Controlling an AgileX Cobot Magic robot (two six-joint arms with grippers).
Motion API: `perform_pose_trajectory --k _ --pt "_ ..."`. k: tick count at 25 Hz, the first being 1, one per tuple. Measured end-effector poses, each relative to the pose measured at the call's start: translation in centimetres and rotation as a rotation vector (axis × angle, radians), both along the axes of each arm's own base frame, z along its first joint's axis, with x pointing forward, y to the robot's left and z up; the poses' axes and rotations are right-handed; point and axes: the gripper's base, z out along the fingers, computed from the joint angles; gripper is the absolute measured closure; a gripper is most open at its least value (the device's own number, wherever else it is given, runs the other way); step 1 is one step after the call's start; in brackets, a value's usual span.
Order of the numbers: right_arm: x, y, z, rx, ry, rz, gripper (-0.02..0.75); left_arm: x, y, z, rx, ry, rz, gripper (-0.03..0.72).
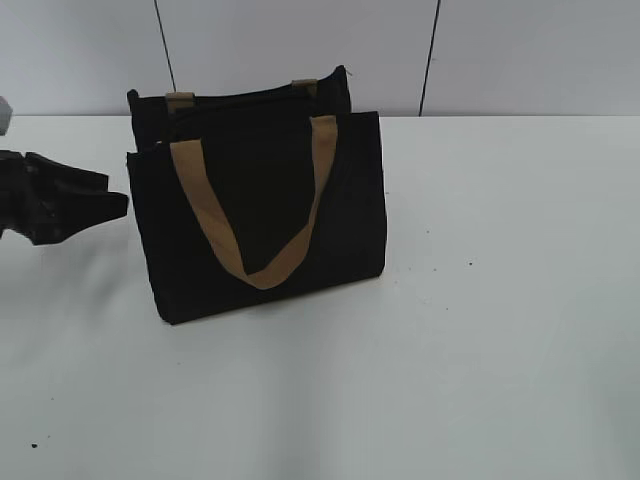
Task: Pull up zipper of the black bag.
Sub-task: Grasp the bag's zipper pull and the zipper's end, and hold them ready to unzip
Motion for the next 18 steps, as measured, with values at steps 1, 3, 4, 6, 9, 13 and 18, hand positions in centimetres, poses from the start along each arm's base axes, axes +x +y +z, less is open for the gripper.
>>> perform_pose_trajectory --k 1,3,4,6,9,13,18 --pt "0.0 0.0 0.0 0.0 0.0 0.0 0.233 0.2 -0.5 0.0 0.002 -0.004 -0.016 0.237" --pt "0.0 0.0 0.0 0.0 0.0 0.0 0.233 0.6 -1.3 -0.2 0.017 -0.004 -0.034 0.237" --pt "0.0 0.0 0.0 0.0 0.0 0.0 0.234 0.7 -1.6 -0.3 0.029 -0.002 -0.039 0.237" --pt "0.0 0.0 0.0 0.0 0.0 0.0 0.234 0.8 -1.9 -0.5 0.041 -0.002 -0.048 0.237" --pt "0.0 0.0 0.0 0.0 0.0 0.0 0.234 0.8 -2.3 -1.0 0.046 0.006 -0.063 0.237" --pt "0.0 0.0 0.0 0.0 0.0 0.0 0.234 0.7 -3.2 -2.0 0.05 0.025 -0.096 0.237" --pt "0.0 0.0 0.0 0.0 0.0 0.0 0.234 0.7 -3.6 -2.8 0.056 0.033 -0.111 0.237"
